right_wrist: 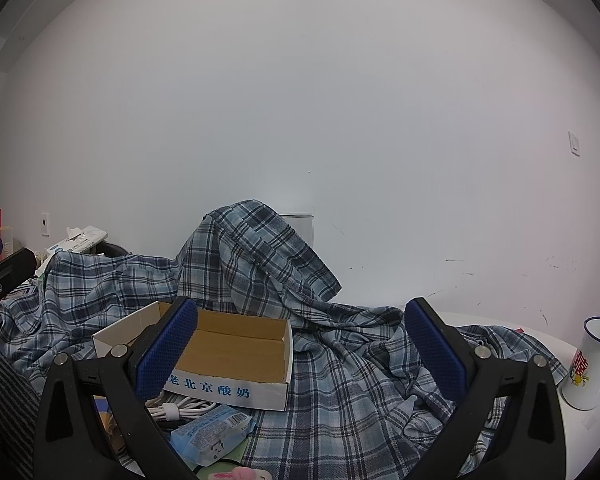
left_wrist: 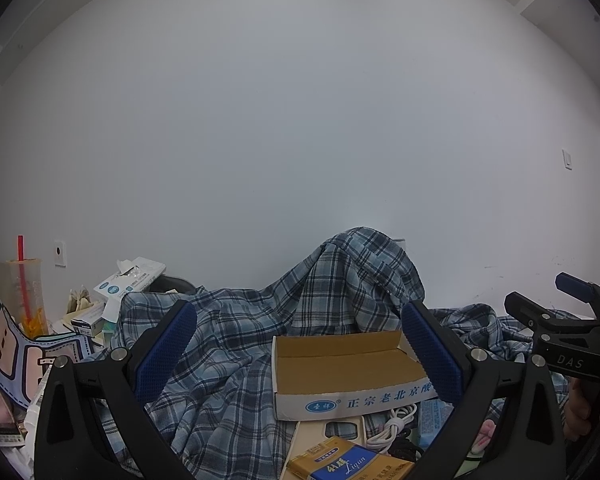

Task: Organize soft objects

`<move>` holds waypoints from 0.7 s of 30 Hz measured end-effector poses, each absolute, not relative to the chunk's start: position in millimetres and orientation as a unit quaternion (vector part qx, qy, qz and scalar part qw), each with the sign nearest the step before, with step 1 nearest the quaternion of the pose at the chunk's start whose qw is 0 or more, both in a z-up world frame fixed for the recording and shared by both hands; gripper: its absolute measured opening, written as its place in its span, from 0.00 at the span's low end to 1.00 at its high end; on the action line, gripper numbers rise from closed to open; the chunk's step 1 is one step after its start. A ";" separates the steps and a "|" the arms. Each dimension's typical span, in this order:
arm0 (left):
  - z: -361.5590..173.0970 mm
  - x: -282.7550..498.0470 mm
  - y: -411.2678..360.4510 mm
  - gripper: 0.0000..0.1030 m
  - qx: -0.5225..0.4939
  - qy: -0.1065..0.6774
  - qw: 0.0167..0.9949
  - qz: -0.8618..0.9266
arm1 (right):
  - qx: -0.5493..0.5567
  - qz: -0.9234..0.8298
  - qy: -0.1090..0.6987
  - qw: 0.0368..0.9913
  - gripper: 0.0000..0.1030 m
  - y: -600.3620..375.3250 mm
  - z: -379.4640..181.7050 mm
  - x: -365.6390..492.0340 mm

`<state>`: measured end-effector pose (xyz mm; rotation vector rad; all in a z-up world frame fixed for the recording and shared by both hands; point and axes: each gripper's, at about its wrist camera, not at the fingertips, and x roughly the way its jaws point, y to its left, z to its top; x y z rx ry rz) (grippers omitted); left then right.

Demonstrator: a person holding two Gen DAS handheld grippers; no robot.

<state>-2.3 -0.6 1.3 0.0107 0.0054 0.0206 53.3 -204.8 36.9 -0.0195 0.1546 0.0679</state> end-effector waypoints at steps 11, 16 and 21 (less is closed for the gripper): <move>1.1 0.1 -3.1 1.00 0.010 0.009 1.000 0.006 | -0.020 0.043 0.087 0.995 1.00 -201.1 35.7 57.1; 4.6 9.8 -6.4 1.00 0.014 0.043 0.999 -0.004 | -0.001 0.085 0.112 0.990 1.00 -204.8 33.9 66.4; 14.7 16.7 -1.0 1.00 -0.012 0.113 0.993 -0.027 | 0.021 0.093 0.143 0.985 1.00 -208.9 45.5 65.5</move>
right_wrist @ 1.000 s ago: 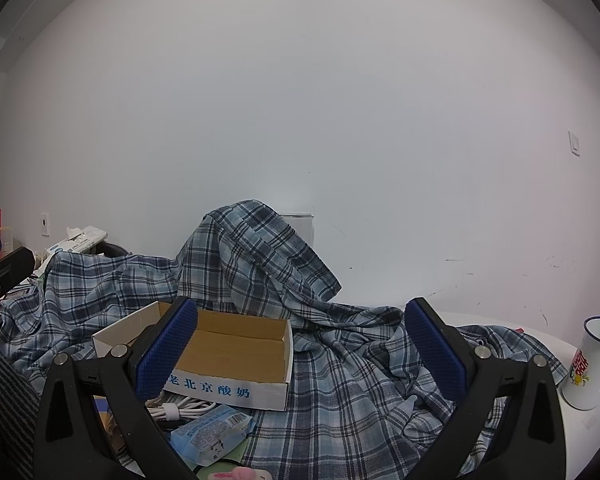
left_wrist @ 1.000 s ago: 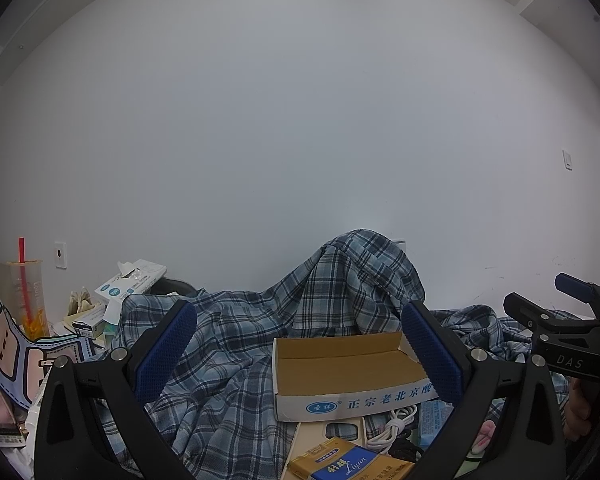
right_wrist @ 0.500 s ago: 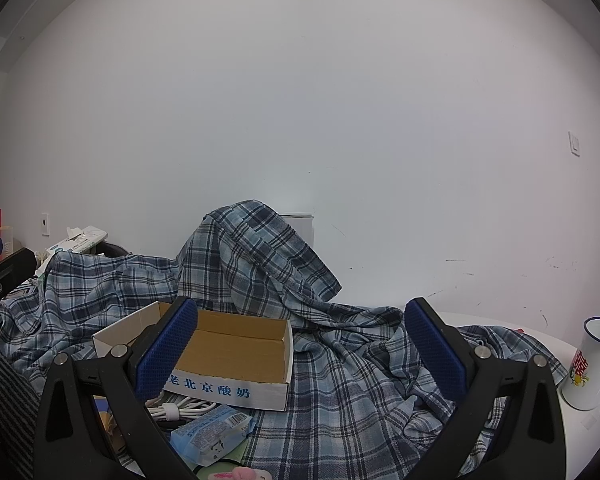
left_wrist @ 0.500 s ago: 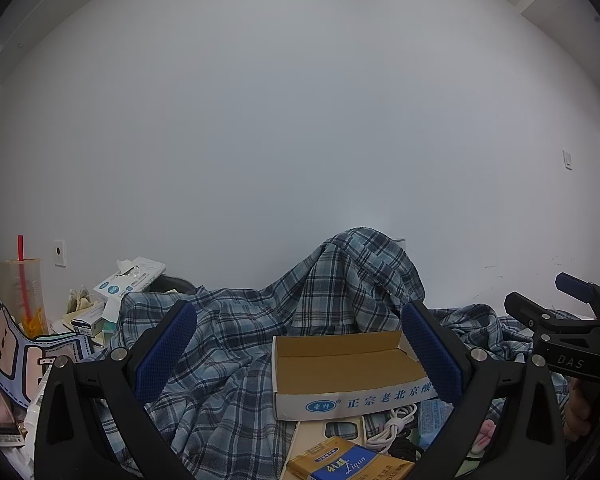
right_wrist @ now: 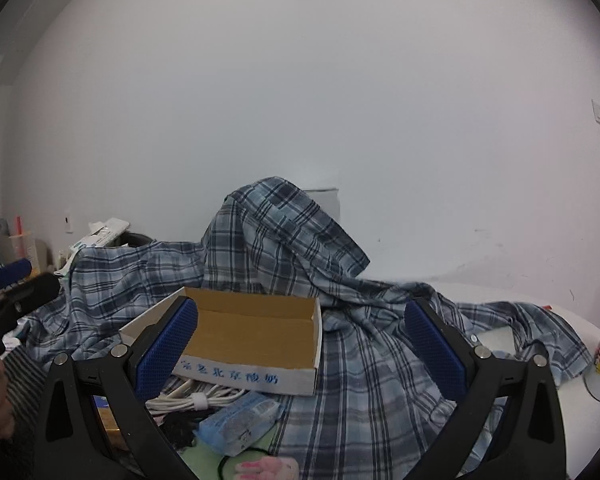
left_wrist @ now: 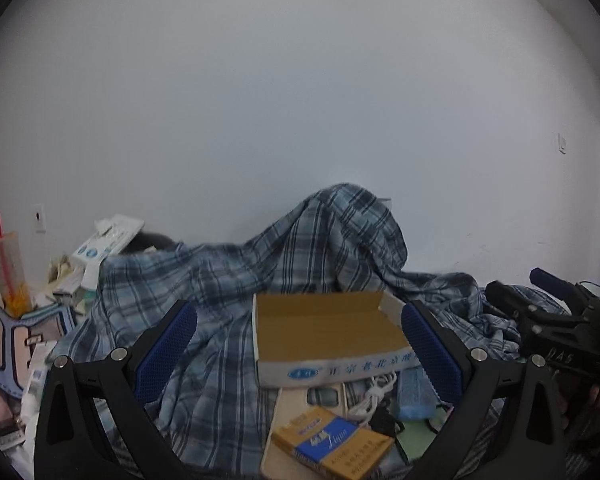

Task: Organize soft objects
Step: 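Grasp the pink bunny toy with the right gripper while the left gripper approaches the cigarette pack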

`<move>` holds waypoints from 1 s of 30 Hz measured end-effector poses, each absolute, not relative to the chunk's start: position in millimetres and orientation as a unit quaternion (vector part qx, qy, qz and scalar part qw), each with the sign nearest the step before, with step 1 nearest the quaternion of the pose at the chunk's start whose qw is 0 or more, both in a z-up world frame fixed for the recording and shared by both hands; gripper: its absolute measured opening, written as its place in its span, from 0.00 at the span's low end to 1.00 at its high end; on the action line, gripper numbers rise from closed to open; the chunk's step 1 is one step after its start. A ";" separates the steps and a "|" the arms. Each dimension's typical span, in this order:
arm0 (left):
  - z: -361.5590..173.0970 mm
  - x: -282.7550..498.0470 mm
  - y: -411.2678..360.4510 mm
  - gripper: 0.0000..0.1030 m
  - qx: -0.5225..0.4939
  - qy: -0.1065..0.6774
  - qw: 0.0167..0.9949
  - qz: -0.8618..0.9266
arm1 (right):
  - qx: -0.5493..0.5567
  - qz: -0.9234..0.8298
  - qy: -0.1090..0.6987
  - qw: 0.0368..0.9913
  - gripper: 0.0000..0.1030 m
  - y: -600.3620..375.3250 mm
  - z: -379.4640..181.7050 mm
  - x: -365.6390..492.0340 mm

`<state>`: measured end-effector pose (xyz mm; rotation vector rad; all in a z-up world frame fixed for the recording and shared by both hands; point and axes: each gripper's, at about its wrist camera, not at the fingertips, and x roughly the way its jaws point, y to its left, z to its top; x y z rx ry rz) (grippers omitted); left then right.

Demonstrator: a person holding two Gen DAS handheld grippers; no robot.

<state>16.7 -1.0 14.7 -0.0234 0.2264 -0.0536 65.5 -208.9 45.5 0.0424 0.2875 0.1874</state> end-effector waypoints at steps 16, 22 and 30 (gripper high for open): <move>-17.6 1.3 1.5 0.99 -0.020 0.202 0.976 -0.076 | 0.001 0.138 0.331 0.933 1.00 -203.6 -7.6 71.4; -29.8 15.6 13.4 0.90 -0.054 0.240 0.966 -0.075 | -0.033 0.148 0.381 0.912 0.90 -191.4 -20.4 79.2; -36.8 23.2 -0.8 0.85 -0.020 0.266 0.961 -0.079 | -0.080 0.164 0.446 0.876 0.60 -173.9 -44.9 86.4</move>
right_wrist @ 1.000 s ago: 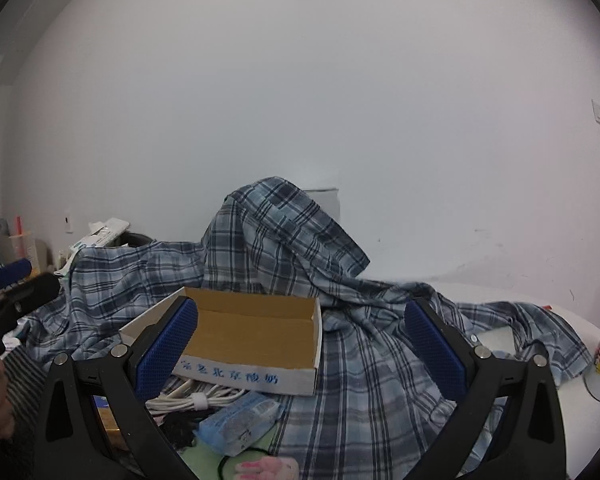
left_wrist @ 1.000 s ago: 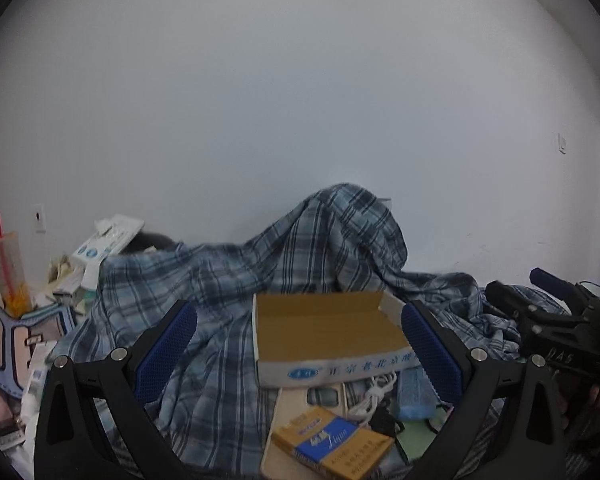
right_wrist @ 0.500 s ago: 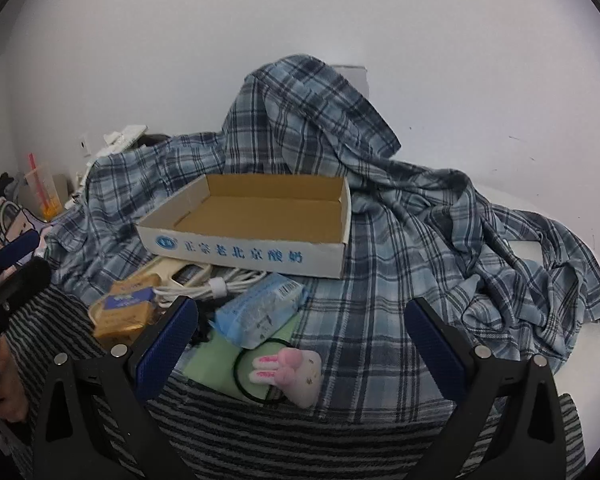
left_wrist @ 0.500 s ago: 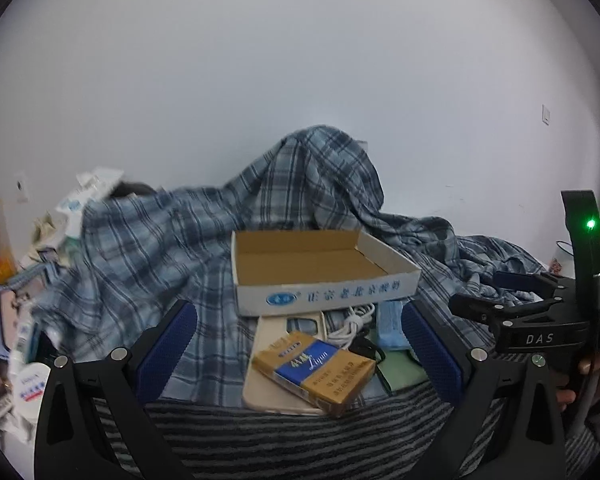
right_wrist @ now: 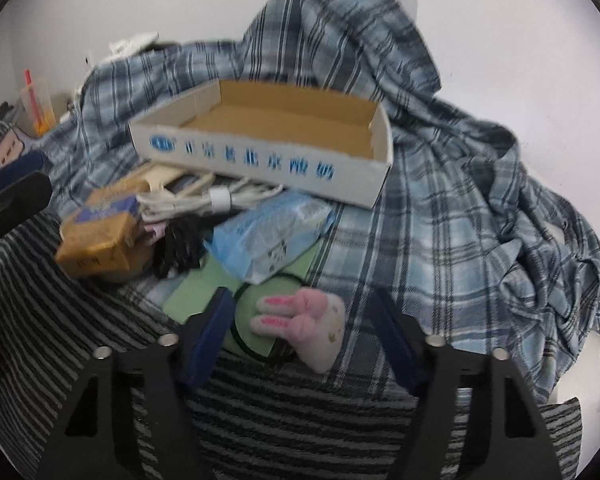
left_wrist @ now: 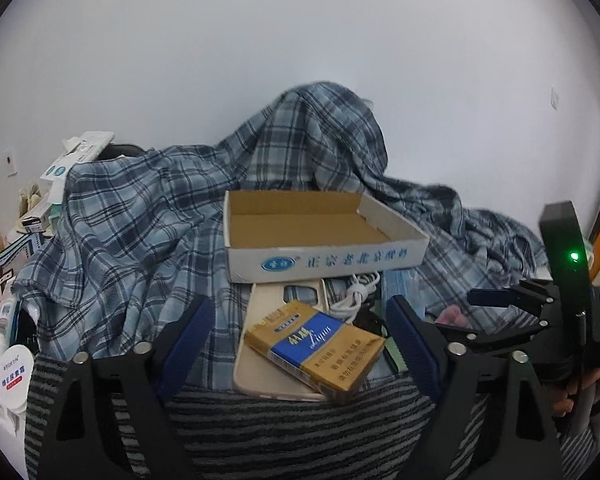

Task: Organize soft objects
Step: 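Grasp the pink bunny toy with the right gripper while the left gripper approaches the cigarette pack, then grasp the gold-and-blue cigarette pack with the left gripper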

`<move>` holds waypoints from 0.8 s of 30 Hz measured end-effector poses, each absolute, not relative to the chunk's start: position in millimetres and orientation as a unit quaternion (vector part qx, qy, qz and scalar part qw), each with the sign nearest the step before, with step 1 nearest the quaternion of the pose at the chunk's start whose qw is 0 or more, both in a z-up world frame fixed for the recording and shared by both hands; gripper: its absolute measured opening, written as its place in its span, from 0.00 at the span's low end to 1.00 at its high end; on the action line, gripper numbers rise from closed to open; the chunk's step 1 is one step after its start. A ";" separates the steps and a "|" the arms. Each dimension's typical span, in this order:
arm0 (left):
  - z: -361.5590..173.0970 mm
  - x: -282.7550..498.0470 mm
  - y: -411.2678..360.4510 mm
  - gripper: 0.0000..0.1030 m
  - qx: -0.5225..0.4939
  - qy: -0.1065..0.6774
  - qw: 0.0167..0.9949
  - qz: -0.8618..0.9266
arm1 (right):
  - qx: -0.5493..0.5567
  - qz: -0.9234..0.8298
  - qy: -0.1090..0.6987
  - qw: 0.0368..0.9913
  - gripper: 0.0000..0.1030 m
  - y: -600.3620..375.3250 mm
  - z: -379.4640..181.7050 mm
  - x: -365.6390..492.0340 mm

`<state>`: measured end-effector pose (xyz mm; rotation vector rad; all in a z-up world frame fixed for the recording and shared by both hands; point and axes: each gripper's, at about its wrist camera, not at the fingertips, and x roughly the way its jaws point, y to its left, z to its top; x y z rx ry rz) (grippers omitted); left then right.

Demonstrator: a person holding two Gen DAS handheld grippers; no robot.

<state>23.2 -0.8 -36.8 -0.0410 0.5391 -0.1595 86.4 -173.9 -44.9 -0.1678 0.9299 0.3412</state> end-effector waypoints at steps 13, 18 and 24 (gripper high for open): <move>-40.1 30.1 -3.0 0.90 -0.007 0.288 0.957 -0.046 | -0.031 0.172 0.410 0.895 0.29 -194.4 -32.7 79.1; -36.5 27.1 -1.9 0.90 -0.009 0.279 0.959 -0.054 | -0.041 0.178 0.392 0.901 0.29 -188.3 -25.6 76.3; -41.2 36.7 -13.6 0.90 0.013 0.310 0.949 -0.058 | -0.037 0.174 0.379 0.908 0.29 -190.6 -19.8 74.4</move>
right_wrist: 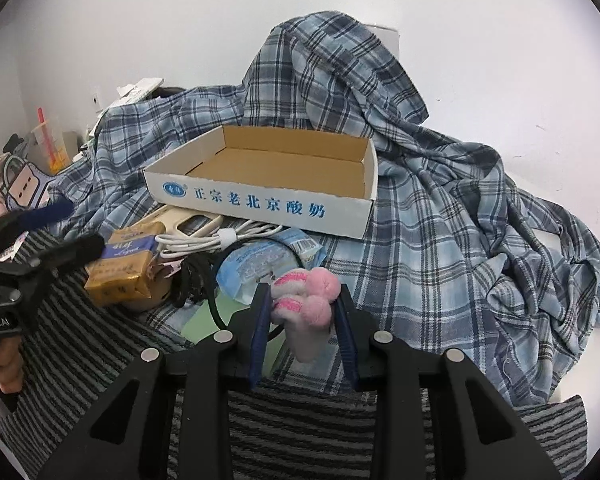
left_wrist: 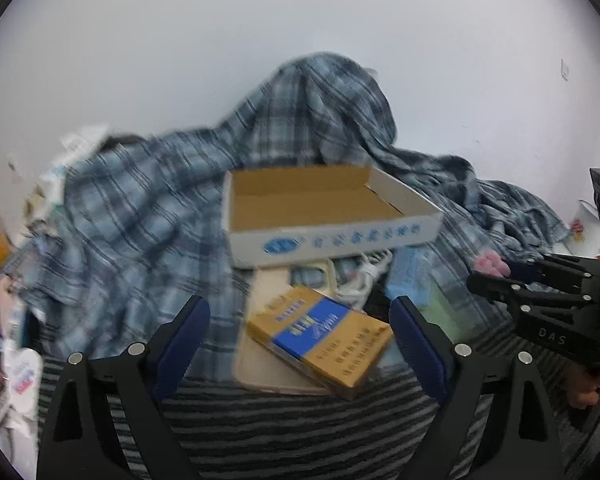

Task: Organize soft objects
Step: 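Grasp the gold-and-blue cigarette pack with the left gripper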

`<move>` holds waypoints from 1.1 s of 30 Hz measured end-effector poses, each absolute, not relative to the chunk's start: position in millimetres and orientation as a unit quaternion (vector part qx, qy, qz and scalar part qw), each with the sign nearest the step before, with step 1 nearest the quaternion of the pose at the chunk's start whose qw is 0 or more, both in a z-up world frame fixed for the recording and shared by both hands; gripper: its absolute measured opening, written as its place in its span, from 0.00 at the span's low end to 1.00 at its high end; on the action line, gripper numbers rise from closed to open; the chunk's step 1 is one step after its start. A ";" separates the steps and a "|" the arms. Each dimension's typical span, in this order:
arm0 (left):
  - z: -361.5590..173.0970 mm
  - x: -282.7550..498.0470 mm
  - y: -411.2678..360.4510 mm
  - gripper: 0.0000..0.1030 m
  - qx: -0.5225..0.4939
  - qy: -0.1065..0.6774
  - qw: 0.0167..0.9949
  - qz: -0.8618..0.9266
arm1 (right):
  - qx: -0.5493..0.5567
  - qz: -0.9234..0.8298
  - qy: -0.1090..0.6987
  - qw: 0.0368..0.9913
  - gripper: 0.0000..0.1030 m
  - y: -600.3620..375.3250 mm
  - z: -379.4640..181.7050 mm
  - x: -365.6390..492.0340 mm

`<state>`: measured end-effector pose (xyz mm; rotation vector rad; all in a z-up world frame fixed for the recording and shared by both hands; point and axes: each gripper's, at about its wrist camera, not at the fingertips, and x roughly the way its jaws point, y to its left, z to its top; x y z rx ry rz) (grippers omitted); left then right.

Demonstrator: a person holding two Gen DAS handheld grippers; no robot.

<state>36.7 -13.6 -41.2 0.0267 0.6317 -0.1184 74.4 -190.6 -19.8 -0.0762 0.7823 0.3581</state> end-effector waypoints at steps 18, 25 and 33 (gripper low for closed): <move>-69.6 82.0 -27.0 0.90 -0.050 0.432 0.899 -0.049 | -0.016 0.165 0.356 0.920 0.29 -200.5 -11.5 69.9; -75.3 85.4 -23.5 0.88 -0.052 0.442 0.894 -0.044 | -0.018 0.168 0.359 0.918 0.29 -200.3 -13.2 71.1; -74.1 74.7 -7.6 0.61 -0.051 0.451 0.890 -0.038 | -0.020 0.170 0.361 0.917 0.29 -199.3 -13.0 71.5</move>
